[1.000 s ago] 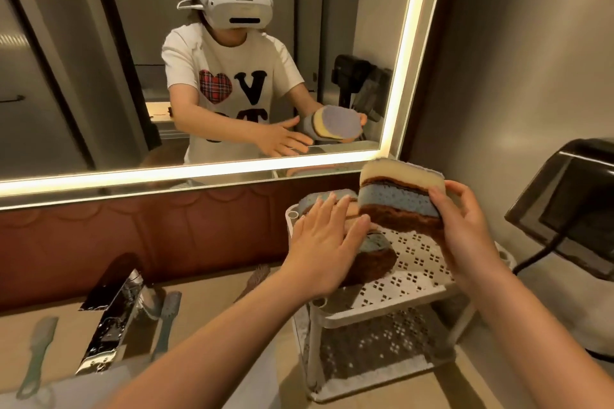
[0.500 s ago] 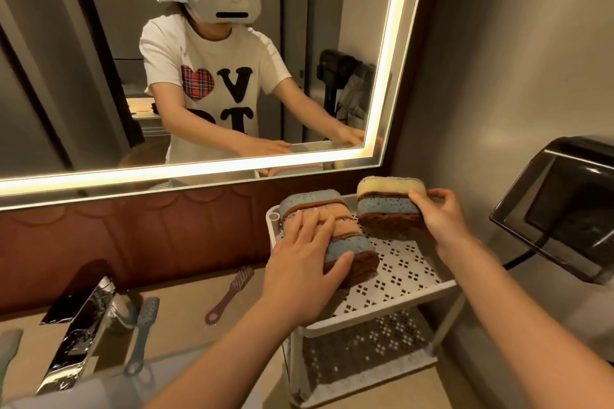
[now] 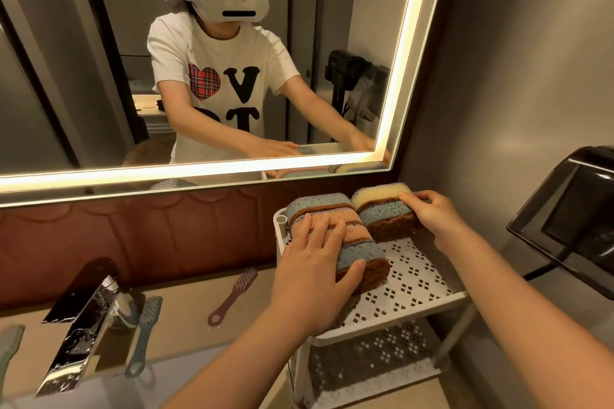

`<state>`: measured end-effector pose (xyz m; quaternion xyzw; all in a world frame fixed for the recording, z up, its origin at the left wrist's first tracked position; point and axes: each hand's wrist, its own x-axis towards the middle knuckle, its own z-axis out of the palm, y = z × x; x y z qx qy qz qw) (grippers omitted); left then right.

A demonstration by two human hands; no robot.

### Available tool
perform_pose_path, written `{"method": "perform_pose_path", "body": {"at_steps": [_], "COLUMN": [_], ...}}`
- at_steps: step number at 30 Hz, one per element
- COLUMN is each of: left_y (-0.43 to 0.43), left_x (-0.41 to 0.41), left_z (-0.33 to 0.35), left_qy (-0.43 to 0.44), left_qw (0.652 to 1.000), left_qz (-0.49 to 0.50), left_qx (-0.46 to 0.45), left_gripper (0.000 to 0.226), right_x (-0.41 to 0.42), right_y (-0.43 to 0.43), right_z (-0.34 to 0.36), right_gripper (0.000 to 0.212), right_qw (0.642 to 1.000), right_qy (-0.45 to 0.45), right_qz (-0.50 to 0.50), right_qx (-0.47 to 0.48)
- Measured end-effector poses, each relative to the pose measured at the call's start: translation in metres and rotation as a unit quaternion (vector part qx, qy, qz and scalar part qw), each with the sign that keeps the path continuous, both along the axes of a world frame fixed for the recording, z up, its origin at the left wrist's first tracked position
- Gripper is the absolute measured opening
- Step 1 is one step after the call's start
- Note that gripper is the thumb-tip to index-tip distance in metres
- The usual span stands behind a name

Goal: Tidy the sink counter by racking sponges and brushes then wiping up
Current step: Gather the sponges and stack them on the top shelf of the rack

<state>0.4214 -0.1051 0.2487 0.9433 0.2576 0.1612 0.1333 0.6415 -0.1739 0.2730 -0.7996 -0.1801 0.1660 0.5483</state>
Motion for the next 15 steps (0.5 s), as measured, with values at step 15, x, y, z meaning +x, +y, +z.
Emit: {"method": "perform_pose_path", "body": {"at_steps": [15], "left_y": [0.001], "left_x": [-0.002], "left_z": [0.001], "left_qy": [0.005], "left_qw": [1.0], "left_qz": [-0.002], "left_qx": [-0.009], "left_gripper": [0.088], "right_x": [0.003], "right_y": [0.009], "right_z": [-0.006], "right_gripper": [0.037], "right_qw": [0.965], "right_qy": [-0.215], "right_qz": [-0.031], "right_qx": [-0.149]}}
